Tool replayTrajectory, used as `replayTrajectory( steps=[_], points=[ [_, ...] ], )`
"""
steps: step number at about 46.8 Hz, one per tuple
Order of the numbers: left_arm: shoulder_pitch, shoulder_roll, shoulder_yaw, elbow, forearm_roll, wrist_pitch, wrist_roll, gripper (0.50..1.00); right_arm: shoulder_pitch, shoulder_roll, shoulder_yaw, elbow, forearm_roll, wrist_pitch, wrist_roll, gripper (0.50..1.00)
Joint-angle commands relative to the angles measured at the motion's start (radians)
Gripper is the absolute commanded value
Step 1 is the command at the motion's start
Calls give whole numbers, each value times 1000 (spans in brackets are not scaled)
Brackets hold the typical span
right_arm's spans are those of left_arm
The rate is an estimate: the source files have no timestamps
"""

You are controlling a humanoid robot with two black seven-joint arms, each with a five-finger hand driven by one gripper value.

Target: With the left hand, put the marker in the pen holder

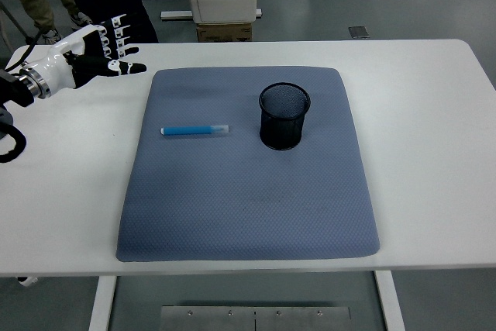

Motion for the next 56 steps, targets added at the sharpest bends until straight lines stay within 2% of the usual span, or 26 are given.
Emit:
replayTrajectory(
  steps=[1,5,15,20,25,37,44,56],
  points=[
    [-74,-14,160,0,5,4,0,1000,0,0,0,0,0,0,0,1000],
    [-131,-43,286,0,5,19,0,1000,0,0,0,0,0,0,0,1000],
    [-238,-119,491,0,8,42,0,1000,0,0,0,0,0,0,0,1000],
    [-280,-159,565,0,10,102,0,1000,0,0,0,1,0,0,0,1000],
    [-300,-185,599,0,11,134,0,1000,0,0,0,0,1,0,0,1000],
    [-335,-216,660,-1,8,133,0,1000,0,0,0,0,0,0,0,1000],
    [-376,-254,751,-1,8,134,0,1000,0,0,0,0,0,0,0,1000],
    [-415,-317,815,-9,24,128,-2,1000,0,0,2,0,1,0,0,1000]
  ],
)
